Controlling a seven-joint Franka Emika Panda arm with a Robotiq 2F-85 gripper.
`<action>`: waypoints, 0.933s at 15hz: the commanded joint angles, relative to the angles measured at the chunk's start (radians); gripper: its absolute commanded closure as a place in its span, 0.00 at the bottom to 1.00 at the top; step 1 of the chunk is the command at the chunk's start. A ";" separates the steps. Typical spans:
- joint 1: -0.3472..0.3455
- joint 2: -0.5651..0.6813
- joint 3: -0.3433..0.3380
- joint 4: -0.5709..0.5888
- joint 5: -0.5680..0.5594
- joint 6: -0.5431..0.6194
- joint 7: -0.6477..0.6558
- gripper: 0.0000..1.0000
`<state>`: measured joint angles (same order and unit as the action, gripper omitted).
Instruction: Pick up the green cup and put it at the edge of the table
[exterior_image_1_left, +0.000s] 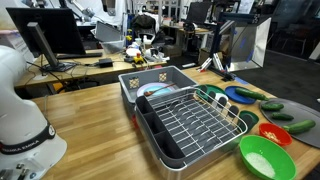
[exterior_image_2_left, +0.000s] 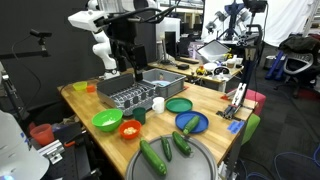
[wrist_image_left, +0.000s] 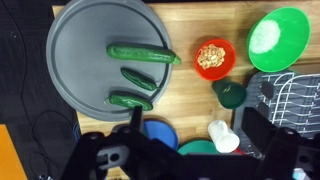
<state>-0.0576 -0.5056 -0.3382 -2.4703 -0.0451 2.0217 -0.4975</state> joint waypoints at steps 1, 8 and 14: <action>0.020 0.046 0.033 -0.014 0.017 0.109 -0.043 0.00; 0.119 0.201 0.059 -0.023 0.129 0.321 -0.183 0.00; 0.100 0.233 0.094 -0.022 0.138 0.324 -0.185 0.00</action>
<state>0.0757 -0.2749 -0.2781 -2.4938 0.0810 2.3493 -0.6742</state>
